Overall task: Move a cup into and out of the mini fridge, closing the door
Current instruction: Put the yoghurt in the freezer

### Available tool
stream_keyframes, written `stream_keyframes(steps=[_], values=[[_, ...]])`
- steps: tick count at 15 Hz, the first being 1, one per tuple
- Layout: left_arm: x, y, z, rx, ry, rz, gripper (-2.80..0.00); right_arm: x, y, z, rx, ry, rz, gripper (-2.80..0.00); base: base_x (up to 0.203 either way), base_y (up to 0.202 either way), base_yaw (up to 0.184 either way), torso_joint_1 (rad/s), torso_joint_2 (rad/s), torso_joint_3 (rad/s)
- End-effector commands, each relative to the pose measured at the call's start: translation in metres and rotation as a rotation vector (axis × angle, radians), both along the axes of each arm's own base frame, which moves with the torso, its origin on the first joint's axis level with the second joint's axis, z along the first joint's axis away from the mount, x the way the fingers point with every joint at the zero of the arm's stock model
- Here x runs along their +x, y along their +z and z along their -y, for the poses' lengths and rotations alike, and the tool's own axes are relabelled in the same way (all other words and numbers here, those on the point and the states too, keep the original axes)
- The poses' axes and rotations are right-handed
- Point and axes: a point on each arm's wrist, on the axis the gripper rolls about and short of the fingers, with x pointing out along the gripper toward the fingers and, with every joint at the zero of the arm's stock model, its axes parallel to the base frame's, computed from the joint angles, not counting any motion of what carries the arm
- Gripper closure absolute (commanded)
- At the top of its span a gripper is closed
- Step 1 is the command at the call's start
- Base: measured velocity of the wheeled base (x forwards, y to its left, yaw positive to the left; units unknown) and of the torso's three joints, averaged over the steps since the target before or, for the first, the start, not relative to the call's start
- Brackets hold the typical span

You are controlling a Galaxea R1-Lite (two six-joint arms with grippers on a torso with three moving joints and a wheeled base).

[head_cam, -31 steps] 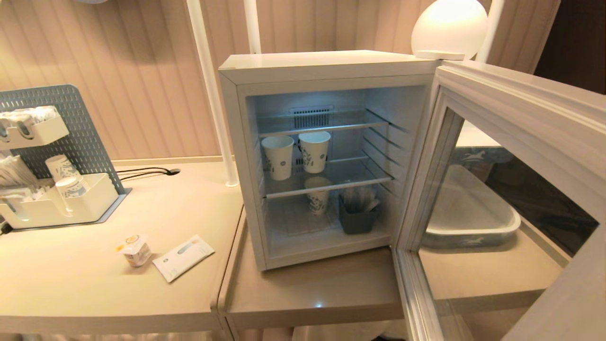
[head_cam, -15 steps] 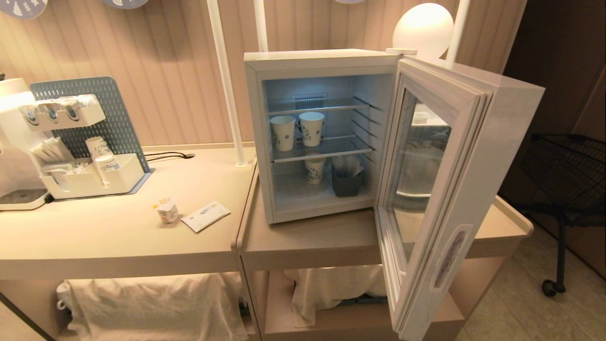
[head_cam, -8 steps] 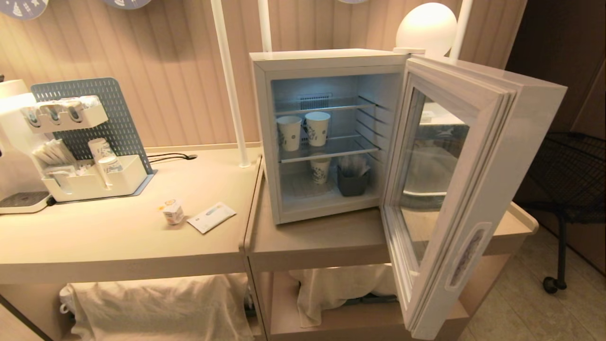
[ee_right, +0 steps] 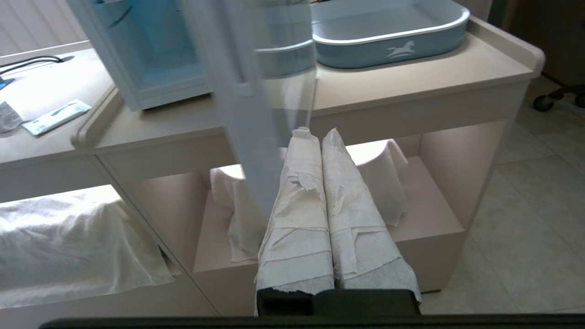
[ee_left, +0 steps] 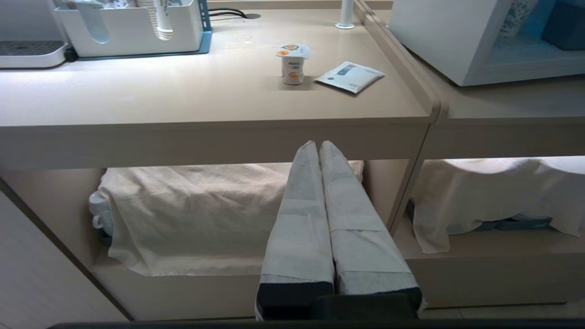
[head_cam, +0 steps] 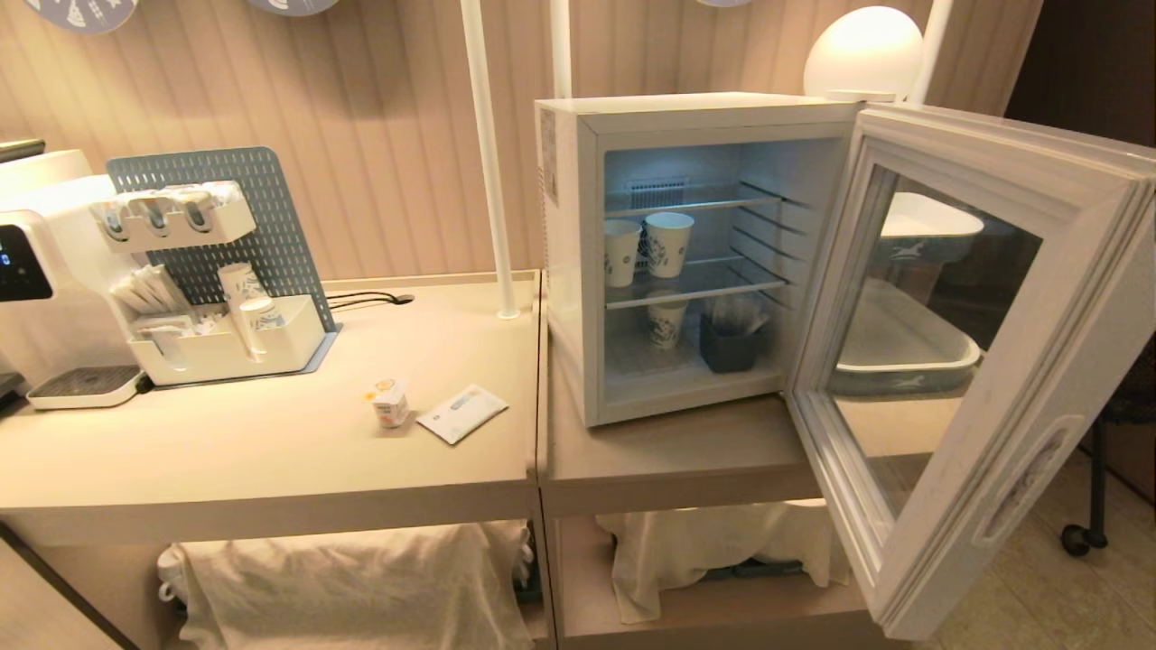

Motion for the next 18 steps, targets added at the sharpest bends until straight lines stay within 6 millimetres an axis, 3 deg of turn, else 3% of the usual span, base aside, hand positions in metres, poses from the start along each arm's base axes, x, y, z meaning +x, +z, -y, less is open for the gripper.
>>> stream_keyframes(steps=[1, 18], values=[[0.0002, -0.0003, 0.0, -0.001, 0.0, -0.002, 0.0, 0.0, 0.0002, 0.0, 0.001, 0.0, -0.001, 0.0, 0.0, 0.19, 0.001, 0.002, 0.0, 0.002], [0.0002, -0.0003, 0.0, -0.004, -0.002, -0.002, 0.0, -0.0001, 0.0003, 0.0, -0.002, 0.0, 0.002, 0.0, 0.0, 0.19, 0.0, 0.002, 0.0, 0.003]])
